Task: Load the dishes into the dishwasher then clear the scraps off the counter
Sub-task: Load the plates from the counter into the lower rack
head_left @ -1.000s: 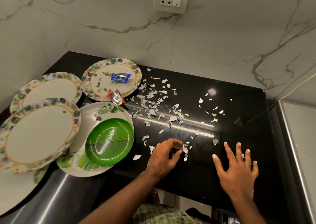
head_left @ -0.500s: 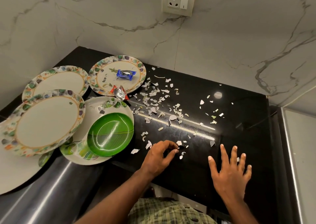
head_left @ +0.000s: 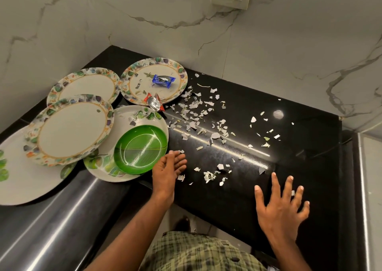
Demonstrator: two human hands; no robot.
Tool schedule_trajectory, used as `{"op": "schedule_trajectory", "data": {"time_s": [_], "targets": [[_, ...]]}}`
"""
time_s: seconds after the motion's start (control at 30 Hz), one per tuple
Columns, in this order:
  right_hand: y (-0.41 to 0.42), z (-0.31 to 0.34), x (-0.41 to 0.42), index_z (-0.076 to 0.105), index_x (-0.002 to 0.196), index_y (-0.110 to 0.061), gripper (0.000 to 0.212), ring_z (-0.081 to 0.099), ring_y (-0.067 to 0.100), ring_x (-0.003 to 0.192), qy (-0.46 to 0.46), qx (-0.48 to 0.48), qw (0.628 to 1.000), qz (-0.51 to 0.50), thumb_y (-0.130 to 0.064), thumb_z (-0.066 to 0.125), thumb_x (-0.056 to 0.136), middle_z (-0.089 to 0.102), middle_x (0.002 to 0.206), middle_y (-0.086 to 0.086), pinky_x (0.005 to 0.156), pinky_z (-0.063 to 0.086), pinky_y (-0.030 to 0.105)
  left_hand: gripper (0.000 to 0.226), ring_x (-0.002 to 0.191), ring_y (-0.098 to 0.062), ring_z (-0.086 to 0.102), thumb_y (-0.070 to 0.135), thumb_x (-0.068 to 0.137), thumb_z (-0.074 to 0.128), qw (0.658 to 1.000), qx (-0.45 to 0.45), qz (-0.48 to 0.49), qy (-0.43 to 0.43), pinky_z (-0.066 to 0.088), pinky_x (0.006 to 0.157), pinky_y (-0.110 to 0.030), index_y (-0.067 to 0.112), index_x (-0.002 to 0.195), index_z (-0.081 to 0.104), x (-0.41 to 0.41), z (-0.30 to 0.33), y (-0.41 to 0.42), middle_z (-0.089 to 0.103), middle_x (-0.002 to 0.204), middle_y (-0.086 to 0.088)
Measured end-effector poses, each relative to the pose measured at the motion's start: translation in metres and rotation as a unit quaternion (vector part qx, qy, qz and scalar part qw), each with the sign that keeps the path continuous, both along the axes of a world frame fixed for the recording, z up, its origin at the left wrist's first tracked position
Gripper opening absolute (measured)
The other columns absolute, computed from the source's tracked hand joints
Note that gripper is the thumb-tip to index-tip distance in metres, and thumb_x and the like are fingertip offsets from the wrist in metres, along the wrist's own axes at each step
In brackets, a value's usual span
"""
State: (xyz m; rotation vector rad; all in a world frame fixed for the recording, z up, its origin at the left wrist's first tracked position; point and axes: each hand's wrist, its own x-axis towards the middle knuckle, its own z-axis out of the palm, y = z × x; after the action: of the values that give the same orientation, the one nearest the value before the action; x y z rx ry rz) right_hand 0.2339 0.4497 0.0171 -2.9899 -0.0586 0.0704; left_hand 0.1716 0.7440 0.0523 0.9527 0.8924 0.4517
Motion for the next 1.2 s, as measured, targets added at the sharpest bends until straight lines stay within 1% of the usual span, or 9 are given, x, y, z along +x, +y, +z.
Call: {"op": "schedule_trajectory", "data": {"time_s": [0.13,0.27,0.37,0.47,0.67,0.83,0.93,1.1,1.2], "targets": [[0.0,0.0,0.001,0.028,0.163,-0.034,0.075,0.009,0.042,0.159,-0.002,0.004,1.0,0.001,-0.07,0.039,0.098,0.016,0.173,0.014,0.12,0.014,0.069,0.051,0.091,-0.025,0.079,0.048,0.106,0.052,0.991,-0.132,0.031,0.019,0.064,0.068,-0.027,0.0,0.116,0.067,-0.007,0.01,0.014,0.078,0.107,-0.019],[0.001,0.0,0.001,0.027,0.163,-0.034,0.075,0.008,0.042,0.159,0.001,0.007,1.0,0.0,-0.07,0.039,0.098,0.016,0.173,0.013,0.121,0.014,0.069,0.076,0.085,-0.029,0.08,0.066,0.1,0.05,0.964,-0.257,0.058,0.023,0.065,0.066,-0.029,-0.007,0.117,0.065,-0.01,0.006,0.031,0.078,0.104,-0.024],[0.001,0.001,0.001,0.026,0.163,-0.035,0.075,0.008,0.042,0.159,0.002,0.007,1.0,0.0,-0.071,0.037,0.098,0.015,0.173,0.013,0.121,0.013,0.068,0.088,0.082,-0.031,0.079,0.074,0.097,0.044,0.949,-0.306,0.072,0.008,0.066,0.068,-0.032,-0.009,0.113,0.064,-0.008,0.004,0.042,0.077,0.1,-0.026],[0.0,0.001,0.002,0.026,0.163,-0.035,0.075,0.008,0.042,0.159,0.001,0.006,1.0,0.0,-0.071,0.036,0.098,0.015,0.173,0.013,0.121,0.014,0.069,0.091,0.075,-0.033,0.079,0.076,0.098,0.039,0.938,-0.338,0.079,-0.002,0.066,0.06,-0.033,-0.011,0.11,0.065,-0.005,0.005,0.047,0.077,0.096,-0.028],[0.001,0.001,0.002,0.026,0.163,-0.034,0.075,0.008,0.042,0.159,-0.002,0.005,1.0,0.002,-0.071,0.035,0.098,0.015,0.173,0.013,0.121,0.014,0.069,0.068,0.063,-0.031,0.078,0.049,0.111,0.032,0.934,-0.343,0.098,0.0,0.064,0.058,-0.033,-0.01,0.103,0.065,0.002,0.007,0.046,0.077,0.081,-0.024],[0.001,0.002,0.001,0.027,0.163,-0.033,0.076,0.008,0.042,0.159,-0.003,0.002,1.0,0.006,-0.072,0.034,0.097,0.015,0.173,0.013,0.121,0.014,0.068,0.05,0.065,-0.024,0.077,0.033,0.113,0.034,0.944,-0.312,0.104,0.0,0.062,0.053,-0.028,-0.006,0.106,0.065,-0.001,0.006,0.04,0.077,0.091,-0.021],[0.001,0.003,0.001,0.029,0.163,-0.032,0.077,0.009,0.042,0.159,-0.004,0.001,1.0,0.008,-0.072,0.034,0.098,0.016,0.173,0.014,0.121,0.015,0.068,0.039,0.065,-0.021,0.078,0.023,0.112,0.04,0.952,-0.289,0.096,-0.009,0.062,0.054,-0.025,-0.006,0.103,0.065,-0.002,0.014,0.033,0.078,0.082,-0.017],[-0.001,0.004,0.0,0.028,0.163,-0.032,0.077,0.008,0.042,0.159,-0.001,0.001,1.0,0.008,-0.072,0.033,0.097,0.015,0.173,0.014,0.121,0.015,0.068,0.039,0.059,-0.016,0.075,0.022,0.111,0.043,0.97,-0.235,-0.056,0.036,0.059,0.051,-0.019,-0.006,0.1,0.068,-0.004,0.025,-0.002,0.079,0.081,-0.016],[-0.001,0.003,0.0,0.028,0.163,-0.031,0.077,0.009,0.042,0.159,-0.001,-0.004,1.0,0.01,-0.072,0.032,0.098,0.015,0.173,0.014,0.121,0.015,0.068,0.044,0.057,-0.014,0.073,0.027,0.111,0.043,0.965,-0.191,-0.159,0.079,0.057,0.048,-0.018,-0.006,0.098,0.07,-0.001,0.027,-0.027,0.078,0.081,-0.016]]}}
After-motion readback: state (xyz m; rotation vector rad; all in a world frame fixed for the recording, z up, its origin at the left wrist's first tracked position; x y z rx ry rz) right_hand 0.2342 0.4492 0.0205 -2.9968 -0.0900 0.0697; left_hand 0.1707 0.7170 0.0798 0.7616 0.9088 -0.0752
